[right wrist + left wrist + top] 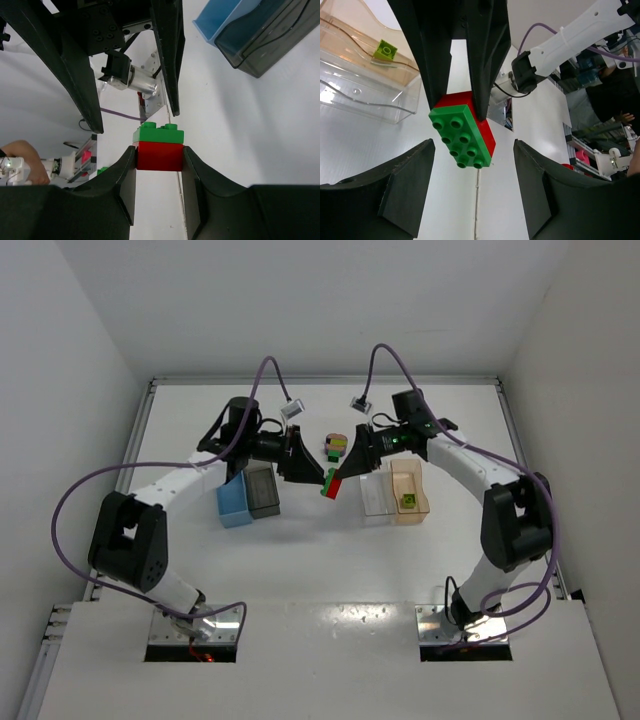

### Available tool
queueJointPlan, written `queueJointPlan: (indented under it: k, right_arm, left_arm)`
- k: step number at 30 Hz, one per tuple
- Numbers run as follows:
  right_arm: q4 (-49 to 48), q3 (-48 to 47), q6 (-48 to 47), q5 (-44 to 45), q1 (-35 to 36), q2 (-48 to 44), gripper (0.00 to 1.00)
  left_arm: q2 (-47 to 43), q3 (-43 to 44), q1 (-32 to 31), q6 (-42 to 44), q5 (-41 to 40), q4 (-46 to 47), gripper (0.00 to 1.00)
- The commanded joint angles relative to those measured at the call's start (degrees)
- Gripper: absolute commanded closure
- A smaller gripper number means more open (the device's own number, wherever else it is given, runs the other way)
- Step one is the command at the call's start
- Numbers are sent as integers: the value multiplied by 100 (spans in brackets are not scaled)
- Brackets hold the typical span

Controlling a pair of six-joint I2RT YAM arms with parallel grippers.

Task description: Sort the legos into containers by color

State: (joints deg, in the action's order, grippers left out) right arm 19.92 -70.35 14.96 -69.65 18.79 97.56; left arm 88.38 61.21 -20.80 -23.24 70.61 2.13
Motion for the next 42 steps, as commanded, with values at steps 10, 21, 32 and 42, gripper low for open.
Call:
queueJointPlan:
  k: [10,21,32,42]
  right_arm:
    - [-199,-331,-46,-286,125,-193,100]
    - [-199,-278,-151,-58,125,-132,100]
    - [-85,-330,-222,-119,178,-79,100]
    - [-85,-331,-222,-172,231,-79,100]
  left_arm:
    - [232,-21,14,-22,-196,156,40]
    - [232,31,-91,31,-65,156,77]
    - [232,31,-197,-22,76,156,23]
    - [285,31,-197,-22,190,209,65]
